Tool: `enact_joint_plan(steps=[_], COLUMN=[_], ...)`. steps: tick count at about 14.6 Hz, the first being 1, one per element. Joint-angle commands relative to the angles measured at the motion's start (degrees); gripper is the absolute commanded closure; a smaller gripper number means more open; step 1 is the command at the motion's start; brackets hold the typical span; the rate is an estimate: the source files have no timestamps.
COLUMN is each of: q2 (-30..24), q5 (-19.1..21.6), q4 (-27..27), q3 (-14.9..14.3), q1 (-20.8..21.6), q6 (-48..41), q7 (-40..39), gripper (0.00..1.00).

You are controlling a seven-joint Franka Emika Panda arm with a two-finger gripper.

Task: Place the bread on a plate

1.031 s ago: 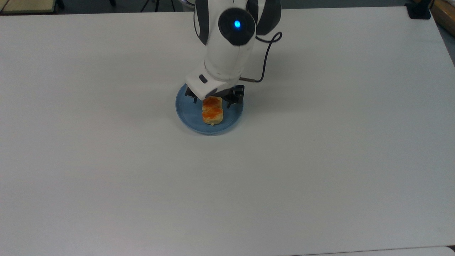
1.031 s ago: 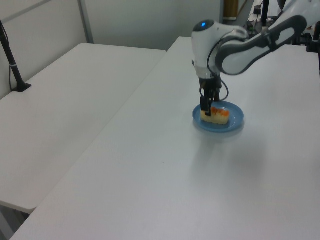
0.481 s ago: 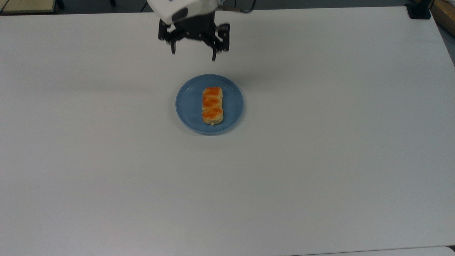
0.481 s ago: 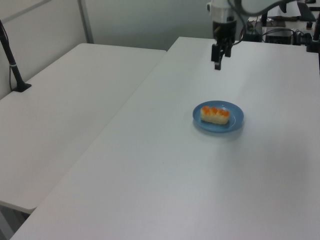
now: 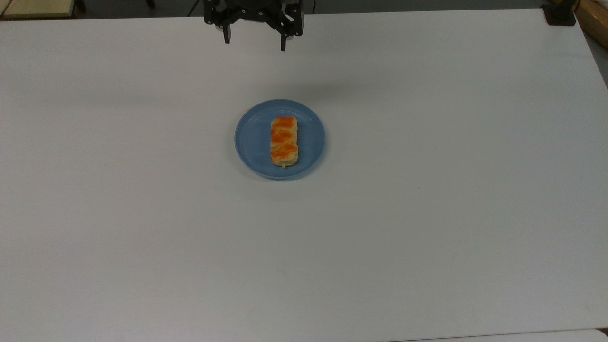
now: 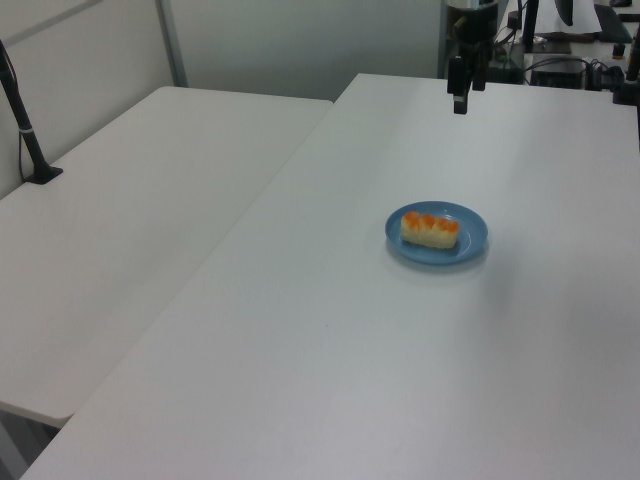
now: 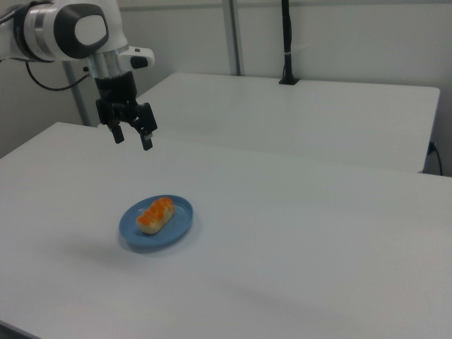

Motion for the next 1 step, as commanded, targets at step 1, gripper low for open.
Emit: enact_joint_plan(steps=[1], q2=[0.10], q5=[2.05], q4=[0.28], q3=[0.30], q1=[-1.05], q6=[-0.46], q7=[-1.57], gripper=[0.00])
